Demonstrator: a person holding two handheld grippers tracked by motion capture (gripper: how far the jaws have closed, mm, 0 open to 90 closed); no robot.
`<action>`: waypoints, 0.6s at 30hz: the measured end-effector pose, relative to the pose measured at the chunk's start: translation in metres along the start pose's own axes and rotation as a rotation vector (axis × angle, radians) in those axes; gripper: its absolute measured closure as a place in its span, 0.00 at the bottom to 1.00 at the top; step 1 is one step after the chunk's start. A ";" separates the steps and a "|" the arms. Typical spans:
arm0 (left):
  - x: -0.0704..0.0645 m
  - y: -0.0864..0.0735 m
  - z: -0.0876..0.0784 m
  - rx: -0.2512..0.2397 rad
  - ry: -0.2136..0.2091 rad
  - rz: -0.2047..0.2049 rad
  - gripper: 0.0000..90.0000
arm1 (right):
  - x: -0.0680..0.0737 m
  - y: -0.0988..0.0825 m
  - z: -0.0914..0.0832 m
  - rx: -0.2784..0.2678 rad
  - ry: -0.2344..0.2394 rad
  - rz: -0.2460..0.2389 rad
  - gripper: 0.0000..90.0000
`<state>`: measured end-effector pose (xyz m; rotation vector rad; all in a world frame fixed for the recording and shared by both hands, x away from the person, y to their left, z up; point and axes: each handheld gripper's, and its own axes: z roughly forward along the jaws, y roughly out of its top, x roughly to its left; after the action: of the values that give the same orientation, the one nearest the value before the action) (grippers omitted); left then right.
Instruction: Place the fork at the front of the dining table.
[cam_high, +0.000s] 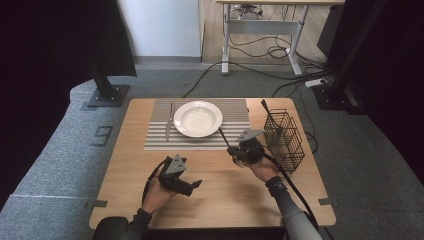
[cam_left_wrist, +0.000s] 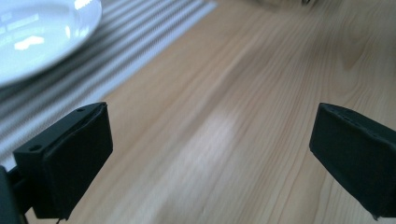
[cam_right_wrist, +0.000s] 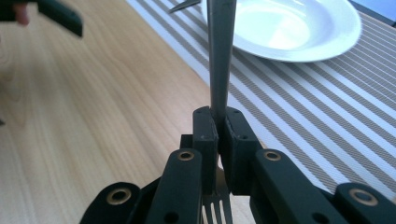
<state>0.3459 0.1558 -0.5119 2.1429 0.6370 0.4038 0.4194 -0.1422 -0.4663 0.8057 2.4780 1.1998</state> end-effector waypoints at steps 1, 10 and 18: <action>0.000 -0.004 0.000 0.008 0.004 0.000 0.00 | -0.002 0.001 0.000 0.001 -0.008 0.004 0.93; -0.006 -0.024 0.005 0.086 -0.002 0.011 0.00 | -0.023 0.013 0.004 0.026 -0.089 0.059 0.93; -0.008 -0.032 0.012 0.129 -0.020 0.010 0.00 | -0.041 0.030 0.013 0.064 -0.153 0.087 0.93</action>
<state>0.3356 0.1601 -0.5453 2.2708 0.6565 0.3549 0.4692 -0.1428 -0.4505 0.9927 2.3892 1.0491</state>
